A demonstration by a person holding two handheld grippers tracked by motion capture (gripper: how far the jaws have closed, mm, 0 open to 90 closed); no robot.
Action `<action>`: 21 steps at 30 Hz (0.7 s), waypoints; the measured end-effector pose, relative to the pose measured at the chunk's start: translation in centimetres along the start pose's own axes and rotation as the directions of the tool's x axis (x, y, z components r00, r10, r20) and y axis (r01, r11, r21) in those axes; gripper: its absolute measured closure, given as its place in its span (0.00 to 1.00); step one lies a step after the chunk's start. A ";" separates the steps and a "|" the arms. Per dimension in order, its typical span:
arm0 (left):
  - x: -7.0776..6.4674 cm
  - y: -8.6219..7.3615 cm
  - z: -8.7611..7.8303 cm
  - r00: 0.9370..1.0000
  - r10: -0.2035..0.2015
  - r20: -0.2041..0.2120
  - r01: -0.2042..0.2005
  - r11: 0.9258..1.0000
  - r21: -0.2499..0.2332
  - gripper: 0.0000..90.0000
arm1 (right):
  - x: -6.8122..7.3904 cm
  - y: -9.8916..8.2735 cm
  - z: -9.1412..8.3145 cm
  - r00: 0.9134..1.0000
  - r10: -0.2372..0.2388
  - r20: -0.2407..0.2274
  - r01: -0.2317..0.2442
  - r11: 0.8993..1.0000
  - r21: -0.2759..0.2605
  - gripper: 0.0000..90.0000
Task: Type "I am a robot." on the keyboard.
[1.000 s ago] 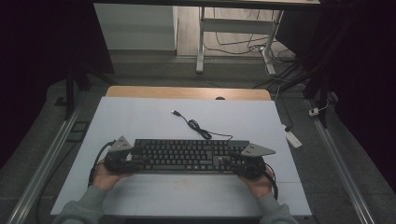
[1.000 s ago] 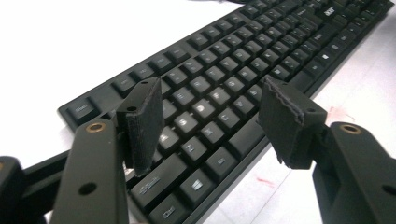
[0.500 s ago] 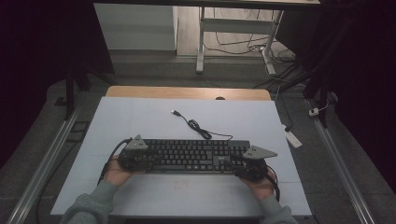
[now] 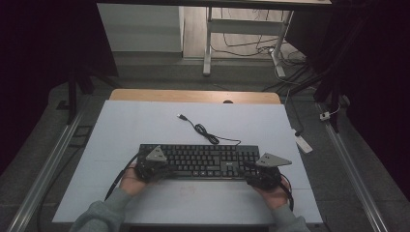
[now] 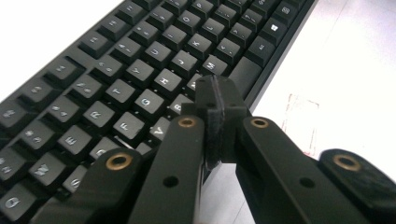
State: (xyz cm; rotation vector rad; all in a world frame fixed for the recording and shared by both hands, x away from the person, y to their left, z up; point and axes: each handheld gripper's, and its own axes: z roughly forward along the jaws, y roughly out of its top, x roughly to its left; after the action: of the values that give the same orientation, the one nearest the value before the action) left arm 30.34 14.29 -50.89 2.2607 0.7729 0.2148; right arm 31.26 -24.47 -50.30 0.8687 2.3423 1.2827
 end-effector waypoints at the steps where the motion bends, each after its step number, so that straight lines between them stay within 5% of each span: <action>1: 0.0 0.0 0.1 1.000 0.002 0.001 -0.002 1.000 0.003 0.99 | 0.0 0.0 0.0 1.000 0.001 -0.001 -0.001 1.000 -0.003 0.64; 21: -0.2 -0.1 1.1 1.000 0.016 -0.013 -0.016 0.999 0.038 0.99 | 0.0 0.0 0.0 1.000 -0.001 0.002 0.001 1.000 -0.004 0.64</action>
State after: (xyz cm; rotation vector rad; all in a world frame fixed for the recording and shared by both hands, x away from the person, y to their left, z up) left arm 30.56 13.61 -51.71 2.3040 0.7722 0.2248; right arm 31.21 -24.46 -50.31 0.8675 2.3379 1.2854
